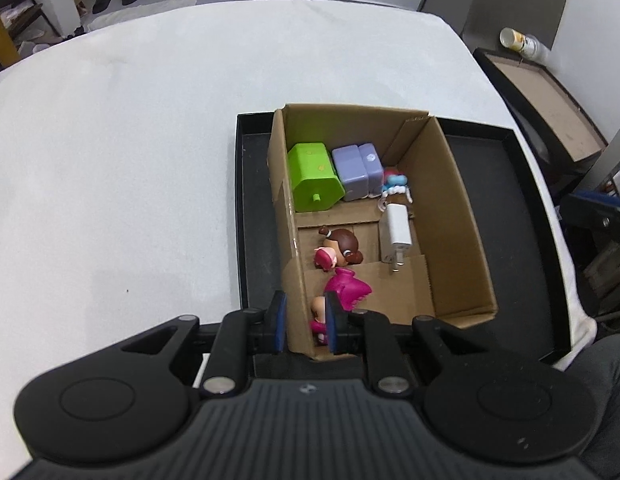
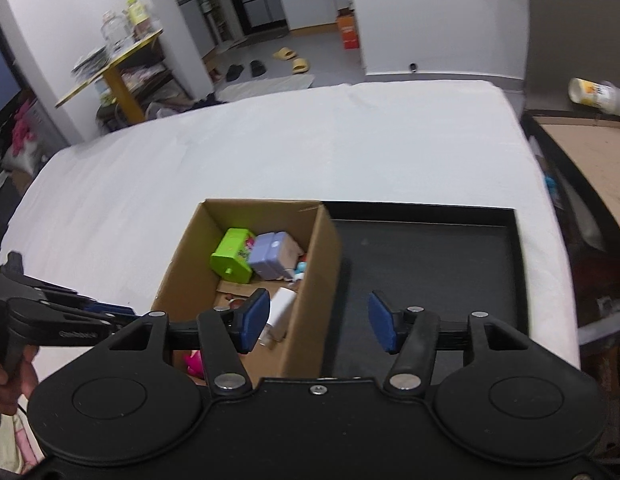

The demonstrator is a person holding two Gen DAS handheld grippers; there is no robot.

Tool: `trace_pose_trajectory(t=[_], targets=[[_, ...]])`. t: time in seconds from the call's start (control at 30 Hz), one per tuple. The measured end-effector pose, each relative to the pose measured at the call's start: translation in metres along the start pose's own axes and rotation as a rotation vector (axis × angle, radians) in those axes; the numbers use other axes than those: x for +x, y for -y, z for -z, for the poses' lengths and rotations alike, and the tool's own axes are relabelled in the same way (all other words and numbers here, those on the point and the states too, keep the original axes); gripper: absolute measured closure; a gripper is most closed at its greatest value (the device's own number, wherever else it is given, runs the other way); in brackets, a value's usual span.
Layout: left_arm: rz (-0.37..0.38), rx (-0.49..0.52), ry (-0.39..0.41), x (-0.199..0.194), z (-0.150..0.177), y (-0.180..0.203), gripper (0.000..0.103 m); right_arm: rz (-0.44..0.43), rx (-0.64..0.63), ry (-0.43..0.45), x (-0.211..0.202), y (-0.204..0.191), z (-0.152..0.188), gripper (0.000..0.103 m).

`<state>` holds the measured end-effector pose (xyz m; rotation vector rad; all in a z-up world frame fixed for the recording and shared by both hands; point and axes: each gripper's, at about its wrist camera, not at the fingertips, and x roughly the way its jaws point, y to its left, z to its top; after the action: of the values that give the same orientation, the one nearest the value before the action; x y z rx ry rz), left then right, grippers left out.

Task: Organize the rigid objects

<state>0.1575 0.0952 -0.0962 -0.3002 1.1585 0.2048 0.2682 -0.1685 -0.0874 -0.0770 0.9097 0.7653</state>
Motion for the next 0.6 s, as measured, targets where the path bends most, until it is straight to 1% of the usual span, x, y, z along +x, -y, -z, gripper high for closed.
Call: trace_pose_trajectory(t=[0.1,0.13,0.2,0.23,0.27,0.3,0.33,0.37,0.43,0.6], targets=[[0.017,-0.008,0.011,-0.013,0.003,0.003,0.083,0.012,0.019,0.028,-0.011,0.005,0.004,0.04],[0.019,-0.002,0.02,-0.02,0.004,0.004,0.081,0.016,0.028,0.04,-0.016,0.006,0.005,0.037],[0.028,0.009,0.039,-0.031,0.005,0.007,0.076,0.019,0.047,0.056,-0.023,0.008,0.008,0.036],[0.037,0.015,0.051,-0.038,0.006,0.009,0.069,0.018,0.057,0.064,-0.026,0.009,0.009,0.035],[0.042,0.021,0.06,-0.044,0.006,0.012,0.065,0.017,0.064,0.072,-0.031,0.01,0.01,0.032],[0.044,0.027,0.072,-0.049,0.006,0.014,0.058,0.018,0.069,0.081,-0.035,0.009,0.01,0.03],[0.044,0.035,0.086,-0.055,0.007,0.016,0.05,0.022,0.075,0.091,-0.038,0.009,0.011,0.024],[0.043,0.045,0.1,-0.06,0.008,0.019,0.046,0.027,0.081,0.103,-0.043,0.009,0.011,0.021],[0.048,0.052,0.11,-0.068,0.011,0.022,0.035,0.034,0.092,0.129,-0.052,0.01,0.012,0.018],[0.076,0.065,0.113,-0.084,0.019,0.029,0.031,0.047,0.119,0.168,-0.071,0.011,0.013,0.008]])
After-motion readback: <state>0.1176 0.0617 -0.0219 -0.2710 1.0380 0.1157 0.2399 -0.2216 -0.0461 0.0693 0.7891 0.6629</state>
